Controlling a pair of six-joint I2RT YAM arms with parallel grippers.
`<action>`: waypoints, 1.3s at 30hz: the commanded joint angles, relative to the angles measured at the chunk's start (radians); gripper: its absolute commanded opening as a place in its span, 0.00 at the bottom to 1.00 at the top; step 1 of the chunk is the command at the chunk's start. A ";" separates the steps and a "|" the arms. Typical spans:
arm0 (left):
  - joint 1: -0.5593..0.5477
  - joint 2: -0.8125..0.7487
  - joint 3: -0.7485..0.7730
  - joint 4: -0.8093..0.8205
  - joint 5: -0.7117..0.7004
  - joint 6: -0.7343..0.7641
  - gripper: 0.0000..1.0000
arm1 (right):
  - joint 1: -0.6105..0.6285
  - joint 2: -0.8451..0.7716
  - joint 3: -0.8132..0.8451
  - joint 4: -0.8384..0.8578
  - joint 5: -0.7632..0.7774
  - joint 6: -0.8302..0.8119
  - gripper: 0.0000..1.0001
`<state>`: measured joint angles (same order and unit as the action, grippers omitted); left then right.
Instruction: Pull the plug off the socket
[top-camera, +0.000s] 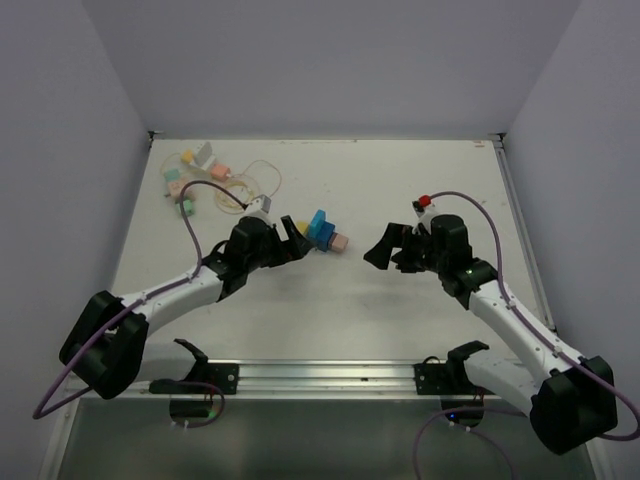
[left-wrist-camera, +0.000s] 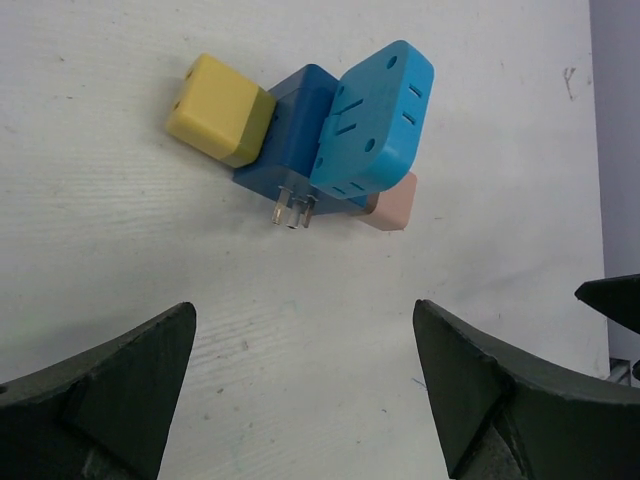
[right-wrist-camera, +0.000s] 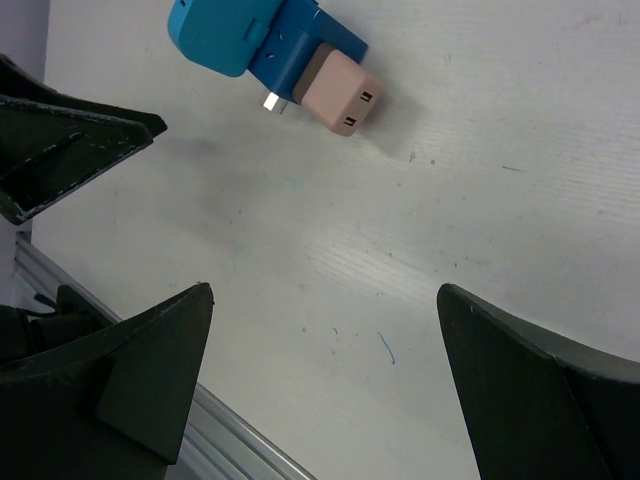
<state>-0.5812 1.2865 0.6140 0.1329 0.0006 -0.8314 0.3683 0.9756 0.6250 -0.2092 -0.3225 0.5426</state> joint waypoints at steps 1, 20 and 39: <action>0.033 -0.022 0.052 -0.052 -0.034 0.040 0.93 | 0.004 0.076 0.082 0.045 0.043 -0.001 0.99; -0.008 0.249 0.575 -0.369 -0.014 0.574 0.86 | 0.018 0.682 0.470 0.180 -0.111 0.125 0.97; -0.075 0.504 0.783 -0.512 -0.099 0.635 0.75 | 0.018 0.847 0.450 0.361 -0.193 0.109 0.95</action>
<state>-0.6468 1.7702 1.3411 -0.3534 -0.0685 -0.2192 0.3813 1.8484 1.0798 0.0765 -0.4889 0.6888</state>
